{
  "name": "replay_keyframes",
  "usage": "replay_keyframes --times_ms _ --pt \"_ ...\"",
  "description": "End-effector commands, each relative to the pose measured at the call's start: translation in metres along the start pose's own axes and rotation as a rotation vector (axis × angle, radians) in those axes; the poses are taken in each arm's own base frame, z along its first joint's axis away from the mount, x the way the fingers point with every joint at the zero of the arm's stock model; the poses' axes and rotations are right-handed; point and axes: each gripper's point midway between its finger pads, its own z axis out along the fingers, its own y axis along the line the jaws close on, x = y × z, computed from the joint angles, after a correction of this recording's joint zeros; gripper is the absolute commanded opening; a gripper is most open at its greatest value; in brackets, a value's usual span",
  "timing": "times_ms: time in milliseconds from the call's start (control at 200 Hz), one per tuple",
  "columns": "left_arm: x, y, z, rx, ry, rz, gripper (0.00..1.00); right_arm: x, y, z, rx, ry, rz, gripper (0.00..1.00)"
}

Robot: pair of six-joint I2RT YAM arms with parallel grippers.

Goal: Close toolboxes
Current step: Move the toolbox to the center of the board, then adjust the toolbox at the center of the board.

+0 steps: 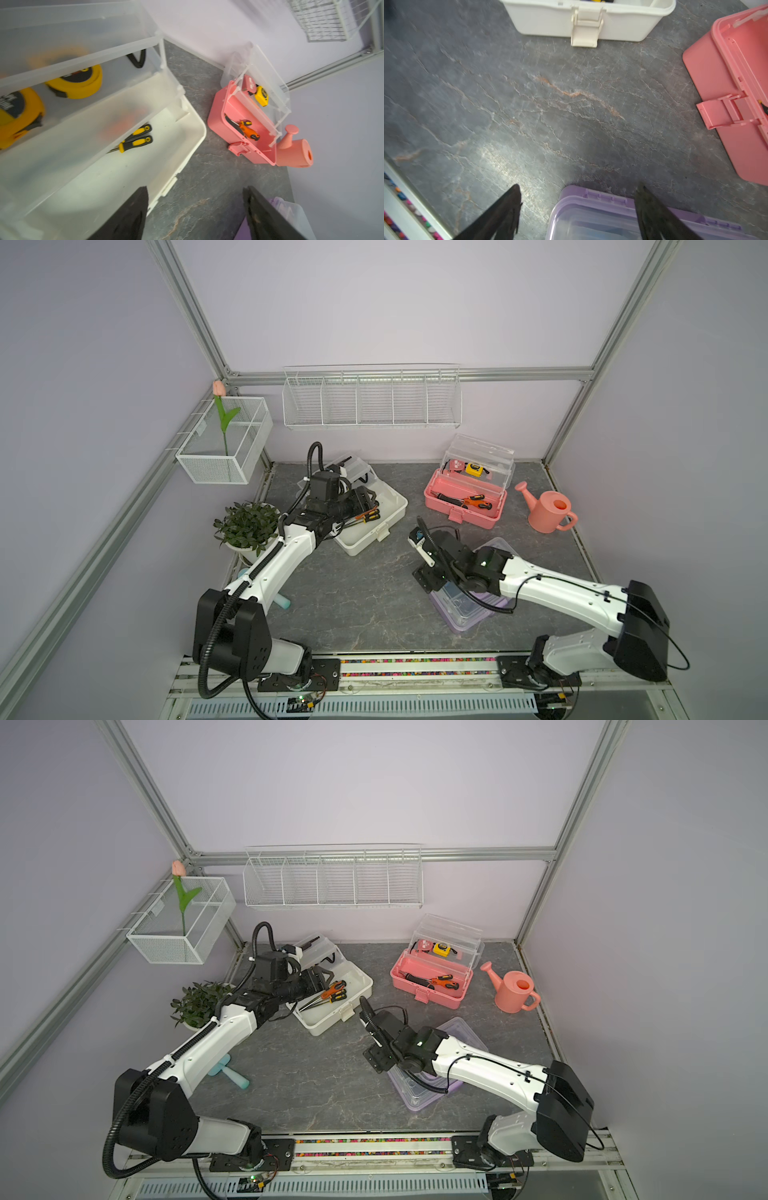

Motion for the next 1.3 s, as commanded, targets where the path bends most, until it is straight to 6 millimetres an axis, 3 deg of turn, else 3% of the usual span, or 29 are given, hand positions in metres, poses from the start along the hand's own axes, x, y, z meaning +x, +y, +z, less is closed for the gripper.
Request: replay_keyframes --times_ms 0,30,40,55,75,380,645,900,1000,1165,1295 --pt "0.004 0.023 0.006 -0.067 0.016 -0.006 0.75 0.005 -0.017 0.001 0.176 0.036 -0.124 0.88" --pt "0.003 0.025 0.007 -0.07 0.016 -0.009 0.76 0.007 -0.018 0.003 0.2 0.048 -0.139 0.89" --pt "0.003 0.025 0.007 -0.07 0.016 -0.009 0.76 0.008 -0.019 0.003 0.206 0.054 -0.142 0.97" --pt "0.003 0.025 0.008 -0.07 0.017 -0.01 0.76 0.009 -0.019 0.004 0.213 0.063 -0.15 0.9" --pt "0.003 0.026 0.009 -0.072 0.019 -0.011 0.76 0.012 -0.02 0.005 0.224 0.076 -0.156 0.89" --pt "0.008 0.037 0.026 -0.088 0.055 -0.01 0.76 0.051 -0.048 0.009 0.448 0.24 -0.193 0.89" --pt "0.026 0.06 0.05 -0.146 0.13 0.001 0.74 0.071 -0.11 0.006 0.52 0.282 0.028 0.89" --pt "0.043 0.071 0.065 -0.16 0.193 -0.002 0.73 0.047 -0.146 0.003 0.478 0.136 0.186 0.89" --pt "0.053 0.072 0.068 -0.164 0.245 0.004 0.72 0.024 -0.147 -0.002 0.452 0.055 0.196 0.89" --pt "0.089 0.067 0.073 -0.169 0.356 0.039 0.72 -0.011 -0.147 -0.007 0.376 -0.064 0.27 0.89" --pt "0.109 0.057 0.071 -0.144 0.39 0.046 0.72 -0.026 -0.147 -0.007 0.284 -0.12 0.343 0.89"
